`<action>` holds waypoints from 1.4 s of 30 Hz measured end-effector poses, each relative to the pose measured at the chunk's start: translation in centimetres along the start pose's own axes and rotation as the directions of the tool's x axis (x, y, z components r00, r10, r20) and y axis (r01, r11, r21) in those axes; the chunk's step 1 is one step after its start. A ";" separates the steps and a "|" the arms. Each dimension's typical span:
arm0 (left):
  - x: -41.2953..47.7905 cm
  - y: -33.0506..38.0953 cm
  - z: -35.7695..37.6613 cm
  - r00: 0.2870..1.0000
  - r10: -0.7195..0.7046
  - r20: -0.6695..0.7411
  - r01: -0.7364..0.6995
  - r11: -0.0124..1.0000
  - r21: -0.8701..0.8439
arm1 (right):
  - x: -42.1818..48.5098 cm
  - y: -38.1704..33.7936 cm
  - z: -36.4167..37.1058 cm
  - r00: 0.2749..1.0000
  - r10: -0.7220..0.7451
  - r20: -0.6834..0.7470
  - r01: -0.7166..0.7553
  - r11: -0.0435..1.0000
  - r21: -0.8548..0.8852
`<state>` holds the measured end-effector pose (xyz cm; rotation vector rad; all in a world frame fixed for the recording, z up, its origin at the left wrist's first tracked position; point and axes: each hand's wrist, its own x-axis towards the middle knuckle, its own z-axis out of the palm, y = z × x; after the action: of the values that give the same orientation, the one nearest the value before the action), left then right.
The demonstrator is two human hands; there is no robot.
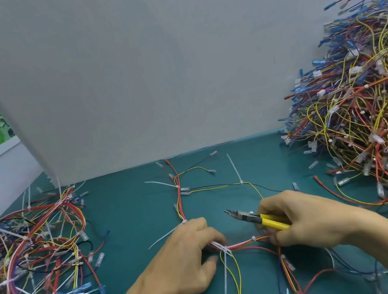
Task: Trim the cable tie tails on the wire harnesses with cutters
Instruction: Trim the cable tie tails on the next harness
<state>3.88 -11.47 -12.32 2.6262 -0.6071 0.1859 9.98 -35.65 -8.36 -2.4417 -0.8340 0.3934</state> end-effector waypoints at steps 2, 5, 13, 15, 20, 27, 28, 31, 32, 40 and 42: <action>0.1 -0.1 0.0 0.999 0.004 -0.038 -0.004 1.000 0.000 | 0.0 0.0 -0.1 1.000 0.013 0.001 -0.013 0.999 0.030; 0.1 -0.1 0.0 0.999 -0.009 -0.040 0.007 0.999 -0.040 | -0.1 0.0 -0.1 1.000 0.019 -0.002 -0.019 0.998 0.053; 0.4 -0.2 -0.4 0.993 -0.083 0.080 0.097 0.974 -0.206 | 0.1 -0.2 0.4 0.999 0.040 0.024 -0.036 0.990 -0.136; 0.5 -0.2 -0.5 0.992 -0.093 0.090 0.112 0.965 -0.236 | 0.1 -0.3 0.3 0.998 0.051 0.026 -0.046 0.987 -0.154; 0.5 -0.4 -0.4 0.992 -0.098 0.083 0.114 0.968 -0.224 | -0.3 -0.9 -0.4 0.997 0.081 -0.003 -0.079 0.961 -0.265; 0.3 -0.4 -0.1 0.997 -0.061 0.053 0.068 0.989 -0.133 | -1.3 -2.7 -1.4 0.994 0.090 -0.054 -0.105 0.891 -0.442; 0.4 -0.4 0.0 0.997 -0.067 0.047 0.072 0.989 -0.131 | -1.6 -2.9 -1.5 0.994 0.096 -0.047 -0.106 0.876 -0.470; 0.6 -0.4 0.4 0.994 -0.097 0.053 0.104 0.984 -0.144 | -2.1 -3.4 -1.3 0.996 0.088 -0.025 -0.086 0.809 -0.581; 0.7 -0.3 0.4 0.992 -0.108 0.060 0.116 0.983 -0.145 | -2.2 -3.6 -1.1 0.997 0.076 -0.027 -0.077 0.785 -0.615; 1.3 -0.1 0.5 0.979 -0.186 0.078 0.197 0.965 -0.172 | -1.8 -4.8 0.8 0.998 0.049 -0.030 -0.056 0.720 -0.692; 1.3 -0.1 0.5 0.979 -0.187 0.082 0.199 0.963 -0.182 | -1.7 -4.7 0.9 0.998 0.062 -0.032 -0.067 0.716 -0.695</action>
<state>5.09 -12.08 -12.55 2.4939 -0.3650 -0.0156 6.06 -33.19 -6.24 -3.1755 -1.0339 0.0849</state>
